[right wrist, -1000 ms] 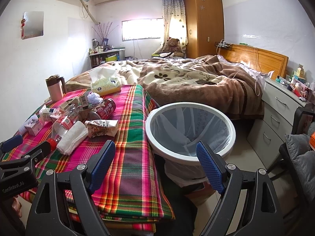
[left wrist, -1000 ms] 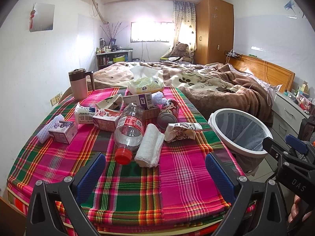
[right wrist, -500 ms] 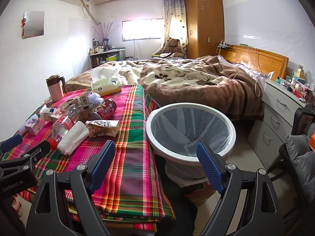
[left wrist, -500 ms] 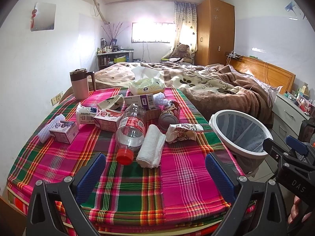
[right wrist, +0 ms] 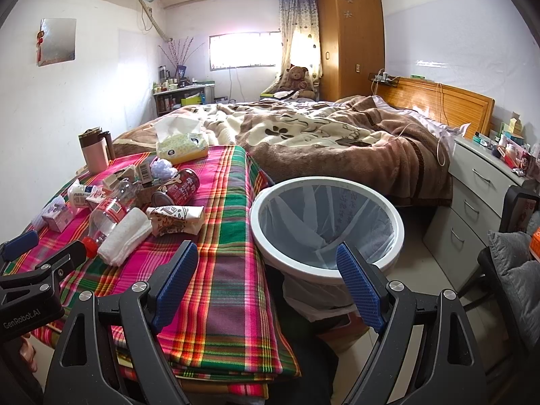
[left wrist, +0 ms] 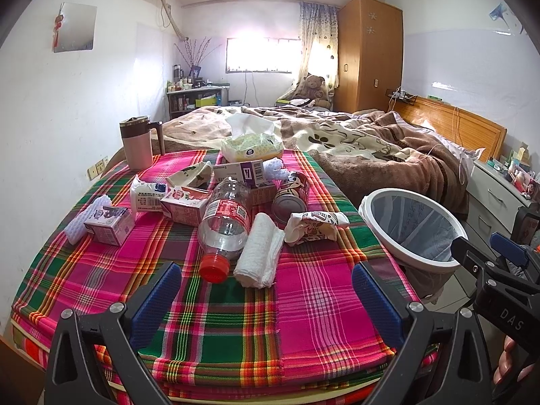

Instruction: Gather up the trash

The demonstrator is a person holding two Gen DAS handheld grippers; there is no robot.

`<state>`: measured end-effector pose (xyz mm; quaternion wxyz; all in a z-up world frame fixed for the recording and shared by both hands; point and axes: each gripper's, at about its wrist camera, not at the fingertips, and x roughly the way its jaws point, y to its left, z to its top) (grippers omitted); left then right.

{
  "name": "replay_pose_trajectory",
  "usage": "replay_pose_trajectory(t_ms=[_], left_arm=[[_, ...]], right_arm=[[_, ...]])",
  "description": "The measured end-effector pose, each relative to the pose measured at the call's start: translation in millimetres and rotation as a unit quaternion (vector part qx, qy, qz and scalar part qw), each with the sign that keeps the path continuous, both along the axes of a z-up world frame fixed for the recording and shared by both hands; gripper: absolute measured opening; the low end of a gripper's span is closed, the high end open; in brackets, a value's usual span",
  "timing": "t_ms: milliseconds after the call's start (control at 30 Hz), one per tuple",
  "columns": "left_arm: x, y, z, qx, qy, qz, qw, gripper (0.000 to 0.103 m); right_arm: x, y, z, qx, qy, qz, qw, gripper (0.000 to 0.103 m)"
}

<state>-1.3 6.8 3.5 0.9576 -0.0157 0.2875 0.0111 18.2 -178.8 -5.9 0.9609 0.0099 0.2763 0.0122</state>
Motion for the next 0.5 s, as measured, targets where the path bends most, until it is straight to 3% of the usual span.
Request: replay_pose_trajectory(t_ms=[500], left_arm=[[4.1,2.3,-5.0,-0.003,0.003,0.004,1.0,0.102]], right_arm=[[0.8,1.5,-0.4,-0.002,0.003,-0.001,1.0,0.086]])
